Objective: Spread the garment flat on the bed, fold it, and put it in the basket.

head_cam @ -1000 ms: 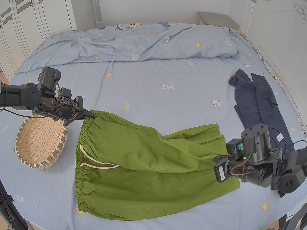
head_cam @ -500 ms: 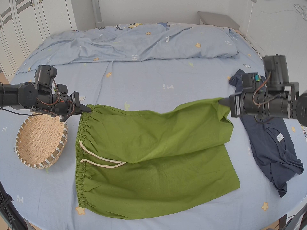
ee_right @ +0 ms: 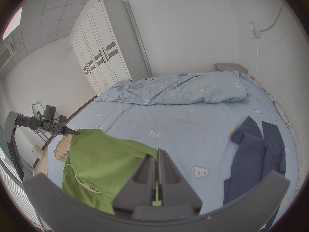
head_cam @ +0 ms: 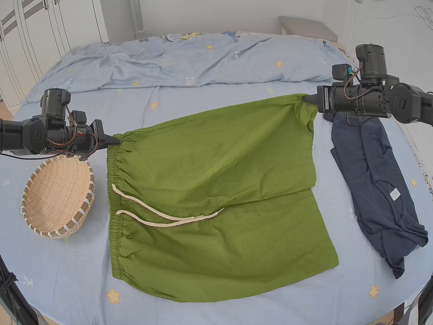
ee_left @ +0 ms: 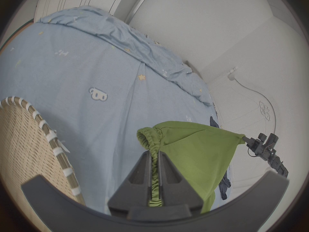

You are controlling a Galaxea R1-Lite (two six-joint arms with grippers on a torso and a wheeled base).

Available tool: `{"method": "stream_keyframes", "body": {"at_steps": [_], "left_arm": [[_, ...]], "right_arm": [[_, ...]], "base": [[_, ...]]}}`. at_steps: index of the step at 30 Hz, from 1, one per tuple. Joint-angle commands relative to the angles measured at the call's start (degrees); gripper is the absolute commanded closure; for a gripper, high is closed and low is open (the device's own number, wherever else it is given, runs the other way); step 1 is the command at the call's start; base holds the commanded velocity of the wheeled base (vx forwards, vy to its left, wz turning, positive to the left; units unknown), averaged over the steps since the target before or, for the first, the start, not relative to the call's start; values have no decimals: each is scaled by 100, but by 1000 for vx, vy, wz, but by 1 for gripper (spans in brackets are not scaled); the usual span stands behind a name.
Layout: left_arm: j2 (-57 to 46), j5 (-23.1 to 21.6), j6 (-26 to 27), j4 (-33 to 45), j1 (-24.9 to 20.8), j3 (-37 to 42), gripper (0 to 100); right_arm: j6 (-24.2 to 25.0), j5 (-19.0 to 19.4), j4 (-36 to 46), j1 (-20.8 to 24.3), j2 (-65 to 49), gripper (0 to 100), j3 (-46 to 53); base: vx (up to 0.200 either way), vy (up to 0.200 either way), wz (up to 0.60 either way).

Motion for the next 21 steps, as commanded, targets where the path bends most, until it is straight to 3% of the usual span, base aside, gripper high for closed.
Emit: {"method": "stream_keyframes", "body": {"at_steps": [1, 12, 21], "left_arm": [[124, 8, -87, -301, 193, 5, 100], [406, 25, -78, -706, 245, 14, 100], [634, 52, -113, -908, 289, -74, 100]], "right_arm": [[3, 85, 43, -76, 819, 100, -649], [47, 76, 113, -49, 1416, 100, -1537], [47, 67, 474, -67, 1926, 100, -1685]], "base": [[0, 0, 0], [0, 0, 0], [0, 0, 0]]}}
